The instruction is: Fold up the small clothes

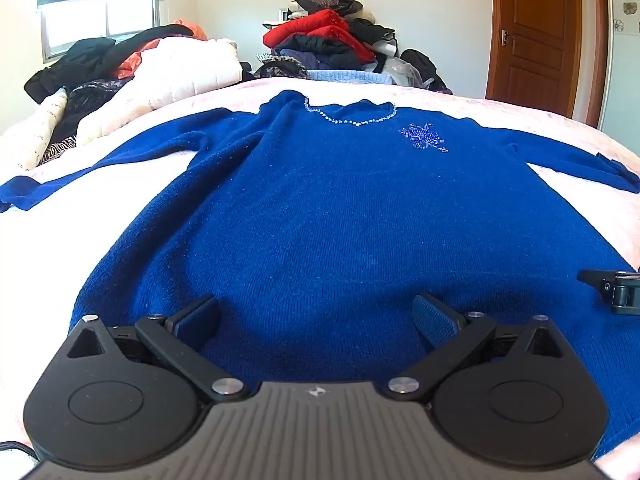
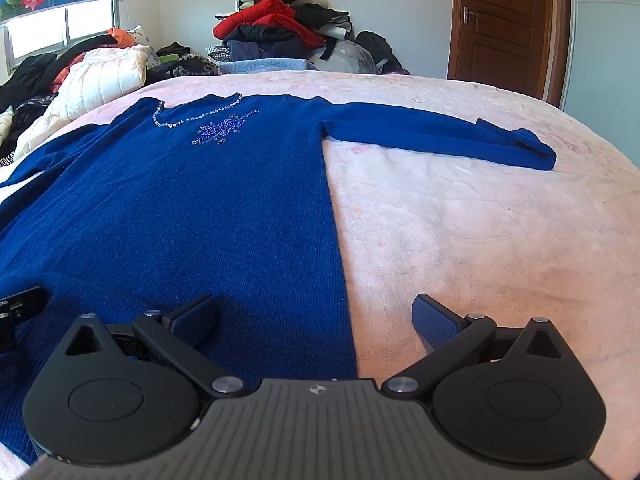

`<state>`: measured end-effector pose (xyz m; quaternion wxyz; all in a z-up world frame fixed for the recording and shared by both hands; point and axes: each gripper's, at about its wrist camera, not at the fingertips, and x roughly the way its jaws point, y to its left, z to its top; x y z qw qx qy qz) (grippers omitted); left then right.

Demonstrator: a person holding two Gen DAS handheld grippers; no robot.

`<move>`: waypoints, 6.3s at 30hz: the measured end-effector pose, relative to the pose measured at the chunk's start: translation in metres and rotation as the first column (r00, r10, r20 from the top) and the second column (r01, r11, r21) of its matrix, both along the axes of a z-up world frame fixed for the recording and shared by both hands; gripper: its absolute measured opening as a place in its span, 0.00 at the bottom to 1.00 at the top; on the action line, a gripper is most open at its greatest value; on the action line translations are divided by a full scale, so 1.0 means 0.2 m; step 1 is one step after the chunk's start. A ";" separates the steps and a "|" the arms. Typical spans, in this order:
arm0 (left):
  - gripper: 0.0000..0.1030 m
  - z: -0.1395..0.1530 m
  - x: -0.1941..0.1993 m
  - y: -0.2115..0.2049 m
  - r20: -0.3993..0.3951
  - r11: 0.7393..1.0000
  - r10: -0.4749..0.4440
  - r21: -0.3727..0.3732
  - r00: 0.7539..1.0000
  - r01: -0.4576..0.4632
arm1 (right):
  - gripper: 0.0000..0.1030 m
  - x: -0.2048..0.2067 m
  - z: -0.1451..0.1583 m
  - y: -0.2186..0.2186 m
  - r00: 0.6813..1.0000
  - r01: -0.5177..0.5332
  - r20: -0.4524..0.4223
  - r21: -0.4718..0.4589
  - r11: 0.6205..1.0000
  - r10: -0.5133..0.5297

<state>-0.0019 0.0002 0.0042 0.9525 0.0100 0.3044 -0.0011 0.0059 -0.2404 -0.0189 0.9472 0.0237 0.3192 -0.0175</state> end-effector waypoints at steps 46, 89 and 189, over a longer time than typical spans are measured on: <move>1.00 -0.01 0.00 0.00 0.006 1.000 0.002 -0.002 1.000 -0.002 | 1.00 0.00 0.00 0.00 1.000 0.000 0.002 0.001 1.000 0.000; 1.00 0.26 0.48 -0.17 -0.066 0.989 -0.043 -0.146 0.997 0.033 | 0.71 0.66 0.19 -1.18 0.942 0.184 0.053 0.743 0.644 -0.331; 0.04 0.36 1.61 0.16 -0.065 0.334 -0.080 -0.942 0.995 -0.034 | 0.88 1.00 -0.30 -1.50 0.963 -0.182 0.199 0.977 0.106 -0.180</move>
